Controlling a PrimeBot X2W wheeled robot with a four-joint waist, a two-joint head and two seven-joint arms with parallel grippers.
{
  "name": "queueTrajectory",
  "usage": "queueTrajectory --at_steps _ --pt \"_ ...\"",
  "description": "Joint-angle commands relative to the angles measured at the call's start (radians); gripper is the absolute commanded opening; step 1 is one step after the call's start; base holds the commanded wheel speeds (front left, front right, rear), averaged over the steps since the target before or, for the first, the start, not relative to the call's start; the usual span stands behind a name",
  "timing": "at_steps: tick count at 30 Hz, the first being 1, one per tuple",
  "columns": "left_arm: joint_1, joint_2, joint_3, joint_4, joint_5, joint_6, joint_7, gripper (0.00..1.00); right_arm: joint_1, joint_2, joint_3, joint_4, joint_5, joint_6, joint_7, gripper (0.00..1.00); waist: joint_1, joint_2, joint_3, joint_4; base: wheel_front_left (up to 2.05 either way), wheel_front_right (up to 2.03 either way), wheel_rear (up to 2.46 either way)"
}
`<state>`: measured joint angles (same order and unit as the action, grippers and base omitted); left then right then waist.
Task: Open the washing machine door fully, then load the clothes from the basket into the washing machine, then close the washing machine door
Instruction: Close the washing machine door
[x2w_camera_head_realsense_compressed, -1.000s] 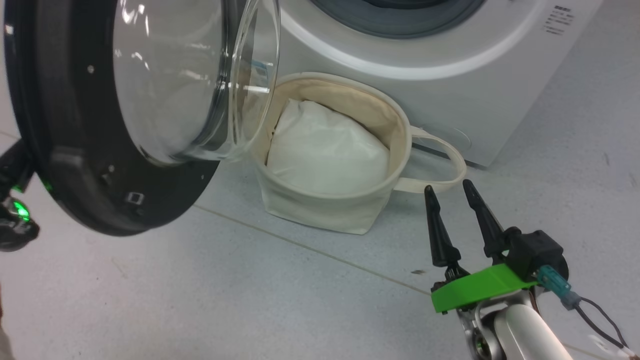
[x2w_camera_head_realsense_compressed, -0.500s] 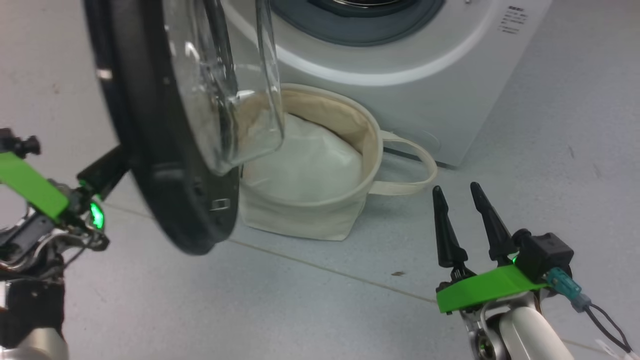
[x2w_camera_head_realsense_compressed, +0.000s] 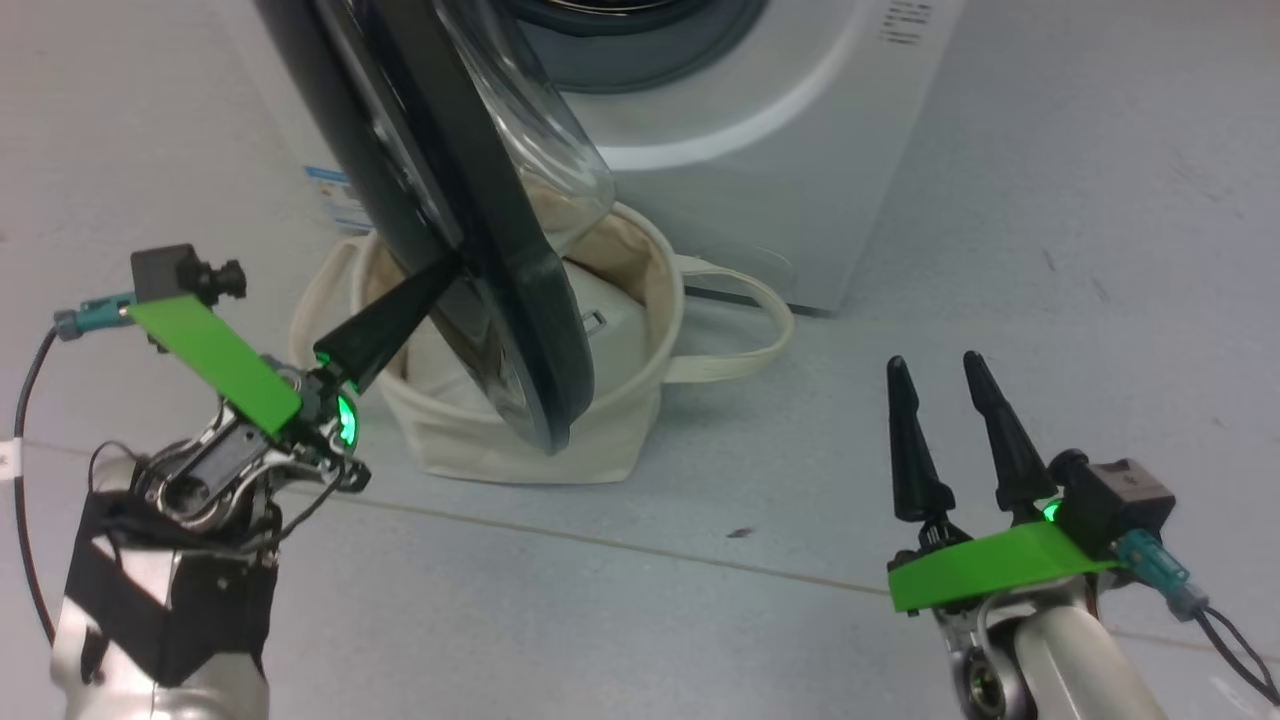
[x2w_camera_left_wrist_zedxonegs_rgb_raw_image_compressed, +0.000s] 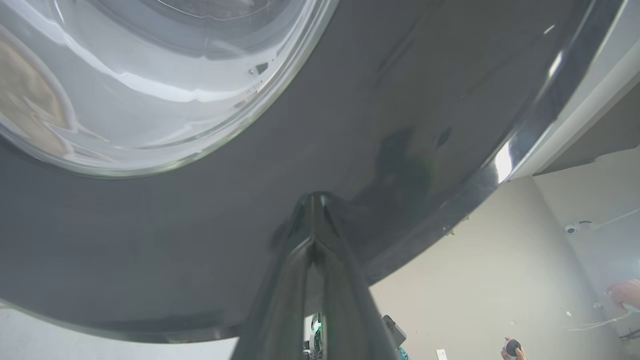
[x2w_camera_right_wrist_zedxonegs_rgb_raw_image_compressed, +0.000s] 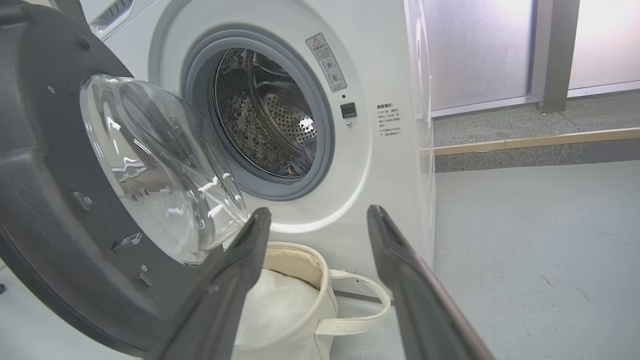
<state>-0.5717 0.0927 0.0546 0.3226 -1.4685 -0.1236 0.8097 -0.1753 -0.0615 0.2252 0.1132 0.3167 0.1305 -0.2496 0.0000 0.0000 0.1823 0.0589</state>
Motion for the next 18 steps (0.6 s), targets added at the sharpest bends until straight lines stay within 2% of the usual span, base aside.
queueTrajectory --at_steps 1,10,18 --pt "-0.071 0.016 0.016 -0.027 0.026 -0.007 -0.037 0.0 -0.014 0.011 0.01 -0.039 0.003 0.0 -0.012 1.0 0.0 0.0 0.015 -0.041 0.0 0.0 0.0" --pt "-0.111 0.019 -0.045 0.009 0.039 -0.007 -0.114 0.0 -0.041 0.011 -0.139 -0.103 0.023 0.0 -0.012 1.0 0.0 0.0 0.044 -0.165 0.0 0.0 0.0" --pt "-0.149 0.043 -0.1 0.038 0.062 -0.007 -0.206 0.0 -0.049 0.011 -0.161 -0.115 0.044 0.0 -0.012 1.0 0.0 0.0 0.069 -0.245 0.0 0.0 0.0"
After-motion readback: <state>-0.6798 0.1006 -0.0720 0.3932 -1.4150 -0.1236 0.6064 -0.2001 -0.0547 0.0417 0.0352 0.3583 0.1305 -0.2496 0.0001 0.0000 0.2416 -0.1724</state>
